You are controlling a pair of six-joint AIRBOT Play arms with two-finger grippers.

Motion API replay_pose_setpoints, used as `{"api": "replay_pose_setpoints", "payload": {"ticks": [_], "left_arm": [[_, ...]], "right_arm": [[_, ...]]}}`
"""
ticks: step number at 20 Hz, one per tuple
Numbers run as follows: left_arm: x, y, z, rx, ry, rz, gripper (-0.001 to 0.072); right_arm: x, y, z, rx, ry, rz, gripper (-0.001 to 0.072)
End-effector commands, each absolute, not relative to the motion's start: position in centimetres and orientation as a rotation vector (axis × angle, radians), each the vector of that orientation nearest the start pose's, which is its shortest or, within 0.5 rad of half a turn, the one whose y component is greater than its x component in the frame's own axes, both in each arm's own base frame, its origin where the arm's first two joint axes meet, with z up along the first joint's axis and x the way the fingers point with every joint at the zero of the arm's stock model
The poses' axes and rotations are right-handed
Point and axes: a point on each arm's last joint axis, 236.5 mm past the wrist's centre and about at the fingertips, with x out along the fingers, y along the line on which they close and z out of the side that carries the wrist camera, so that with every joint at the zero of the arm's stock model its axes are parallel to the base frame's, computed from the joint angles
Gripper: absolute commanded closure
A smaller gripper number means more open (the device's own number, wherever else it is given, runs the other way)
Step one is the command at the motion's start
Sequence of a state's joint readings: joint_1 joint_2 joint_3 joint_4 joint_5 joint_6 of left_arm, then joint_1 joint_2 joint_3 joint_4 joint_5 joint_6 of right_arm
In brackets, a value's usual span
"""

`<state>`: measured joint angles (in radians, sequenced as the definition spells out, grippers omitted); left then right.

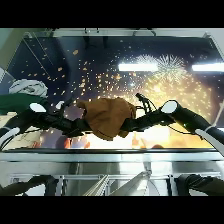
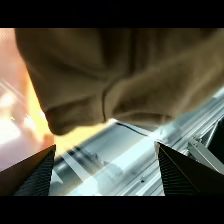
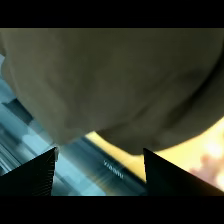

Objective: Fold the shirts.

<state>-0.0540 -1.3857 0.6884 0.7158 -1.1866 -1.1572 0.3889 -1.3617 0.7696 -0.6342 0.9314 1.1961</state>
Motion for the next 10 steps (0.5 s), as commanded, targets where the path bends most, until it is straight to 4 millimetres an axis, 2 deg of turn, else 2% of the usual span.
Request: {"api": "replay_pose_setpoints", "payload": {"ticks": [1,2,3,4,5,8,10], "left_arm": [[25.3,-19.3,-11.1,-0.586,1.668,-0.641,0.0213],[25.8,-19.7,-11.1,-0.565,1.665,-0.672,0.0401],[26.4,-20.2,-10.7,-0.55,1.66,-0.698,0.0504],[27.1,-20.5,-10.2,-0.536,1.643,-0.714,0.0601],[27.9,-20.6,-9.5,-0.523,1.613,-0.724,0.0701],[30.3,-20.5,-6.7,-0.497,1.507,-0.738,0.0704],[31.4,-19.6,-4.6,-0.496,1.434,-0.731,0.0695]], "right_arm": [[27.0,28.0,-8.1,0.462,1.411,0.76,0.0333],[27.2,28.0,-8.1,0.455,1.398,0.765,0.0423],[27.3,28.1,-8.0,0.449,1.388,0.776,0.0423],[27.4,28.1,-7.9,0.437,1.379,0.784,0.0483],[27.6,28.1,-7.8,0.428,1.367,0.792,0.0702],[28.8,27.9,-7.2,0.427,1.334,0.788,0.0696],[30.0,27.3,-6.5,0.443,1.311,0.778,0.0696]]}}
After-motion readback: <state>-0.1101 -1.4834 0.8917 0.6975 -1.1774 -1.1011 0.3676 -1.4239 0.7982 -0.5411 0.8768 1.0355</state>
